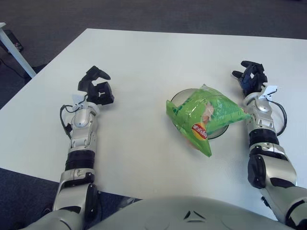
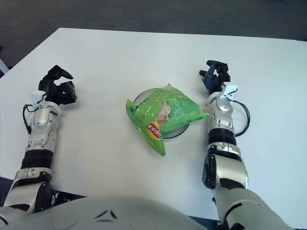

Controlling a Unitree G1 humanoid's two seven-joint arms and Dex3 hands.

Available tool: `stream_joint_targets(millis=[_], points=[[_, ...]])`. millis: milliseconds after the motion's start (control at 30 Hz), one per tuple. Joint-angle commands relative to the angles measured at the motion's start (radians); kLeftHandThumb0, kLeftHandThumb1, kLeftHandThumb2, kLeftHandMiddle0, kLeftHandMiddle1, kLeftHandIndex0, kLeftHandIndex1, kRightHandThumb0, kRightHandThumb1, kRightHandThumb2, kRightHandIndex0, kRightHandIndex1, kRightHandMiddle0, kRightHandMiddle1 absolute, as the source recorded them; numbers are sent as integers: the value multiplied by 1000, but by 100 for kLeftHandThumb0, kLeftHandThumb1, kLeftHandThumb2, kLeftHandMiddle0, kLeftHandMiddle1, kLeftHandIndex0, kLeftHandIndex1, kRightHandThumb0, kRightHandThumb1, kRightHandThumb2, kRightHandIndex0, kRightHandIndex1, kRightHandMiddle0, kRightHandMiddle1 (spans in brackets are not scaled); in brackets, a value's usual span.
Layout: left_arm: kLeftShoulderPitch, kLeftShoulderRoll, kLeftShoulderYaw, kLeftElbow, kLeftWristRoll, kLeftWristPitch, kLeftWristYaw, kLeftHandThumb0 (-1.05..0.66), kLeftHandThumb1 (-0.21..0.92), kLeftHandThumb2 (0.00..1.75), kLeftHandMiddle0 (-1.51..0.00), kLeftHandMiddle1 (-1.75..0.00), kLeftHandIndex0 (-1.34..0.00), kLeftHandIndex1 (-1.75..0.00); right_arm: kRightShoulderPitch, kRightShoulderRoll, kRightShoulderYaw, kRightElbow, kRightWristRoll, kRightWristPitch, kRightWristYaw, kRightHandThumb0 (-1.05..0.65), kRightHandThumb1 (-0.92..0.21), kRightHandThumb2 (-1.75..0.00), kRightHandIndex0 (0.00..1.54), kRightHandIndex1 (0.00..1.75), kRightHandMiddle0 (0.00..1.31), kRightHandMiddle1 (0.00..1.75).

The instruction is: Put the snack into the plate.

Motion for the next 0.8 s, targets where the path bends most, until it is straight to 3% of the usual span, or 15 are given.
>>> stream_joint_targets(millis=[0,300,767], points=[[27,-2,1,-27,-5,34,0,-50,27,137,-133,-175,-65,-175,23,38,0,-44,7,48,-42,-38,-81,-70,38,151,25,174],[34,7,5,-109,2,128,11,-49,30,134,-130,-175,-63,-175,26,120,5,-80,-10,32,-136,-39,-64,-91,43,161,37,175],[52,21,41,-207,-18,219,15,-48,31,133,-129,-175,-62,-175,43,209,49,-70,-66,-27,-207,-43,-50,-109,56,162,47,175]])
